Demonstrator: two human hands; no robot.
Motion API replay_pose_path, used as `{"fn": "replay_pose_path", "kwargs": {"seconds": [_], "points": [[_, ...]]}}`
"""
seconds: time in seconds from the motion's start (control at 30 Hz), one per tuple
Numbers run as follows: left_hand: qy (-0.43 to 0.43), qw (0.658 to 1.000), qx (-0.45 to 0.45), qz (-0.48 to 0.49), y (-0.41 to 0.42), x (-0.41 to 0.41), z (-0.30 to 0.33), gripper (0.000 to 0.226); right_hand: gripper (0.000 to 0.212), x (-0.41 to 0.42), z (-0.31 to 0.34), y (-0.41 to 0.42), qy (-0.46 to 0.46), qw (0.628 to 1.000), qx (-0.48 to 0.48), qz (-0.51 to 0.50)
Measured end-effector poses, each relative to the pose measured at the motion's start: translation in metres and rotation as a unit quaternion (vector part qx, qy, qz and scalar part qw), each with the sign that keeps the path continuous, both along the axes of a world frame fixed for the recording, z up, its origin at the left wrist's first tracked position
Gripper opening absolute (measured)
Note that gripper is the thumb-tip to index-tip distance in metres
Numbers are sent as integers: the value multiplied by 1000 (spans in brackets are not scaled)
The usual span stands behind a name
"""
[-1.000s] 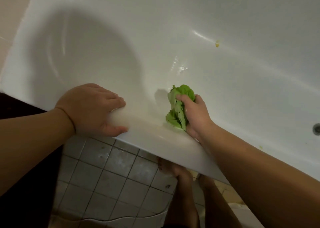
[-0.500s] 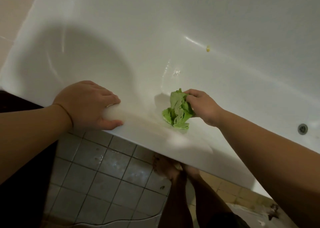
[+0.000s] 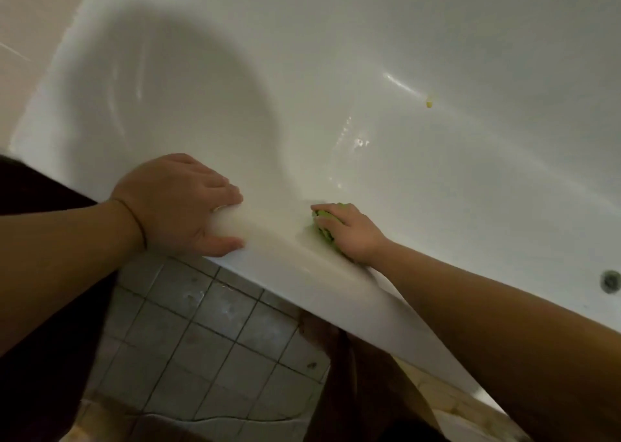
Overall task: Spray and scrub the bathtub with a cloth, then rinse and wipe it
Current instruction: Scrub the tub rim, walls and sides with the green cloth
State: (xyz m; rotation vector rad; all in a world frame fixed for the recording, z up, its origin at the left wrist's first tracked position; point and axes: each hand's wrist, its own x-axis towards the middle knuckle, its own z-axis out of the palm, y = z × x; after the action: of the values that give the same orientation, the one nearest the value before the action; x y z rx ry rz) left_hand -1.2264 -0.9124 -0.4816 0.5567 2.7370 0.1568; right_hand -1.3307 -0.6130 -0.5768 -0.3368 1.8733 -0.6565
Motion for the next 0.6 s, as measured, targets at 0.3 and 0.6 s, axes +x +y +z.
{"fn": "replay_pose_path", "kwargs": {"seconds": [0.3, 0.6], "points": [[-6, 1000, 14, 8, -5, 2, -5, 80, 29, 2, 32, 38, -15, 999, 15, -32], [0, 999, 45, 2, -26, -5, -5, 78, 56, -20, -51, -15, -73, 994, 70, -41]]}}
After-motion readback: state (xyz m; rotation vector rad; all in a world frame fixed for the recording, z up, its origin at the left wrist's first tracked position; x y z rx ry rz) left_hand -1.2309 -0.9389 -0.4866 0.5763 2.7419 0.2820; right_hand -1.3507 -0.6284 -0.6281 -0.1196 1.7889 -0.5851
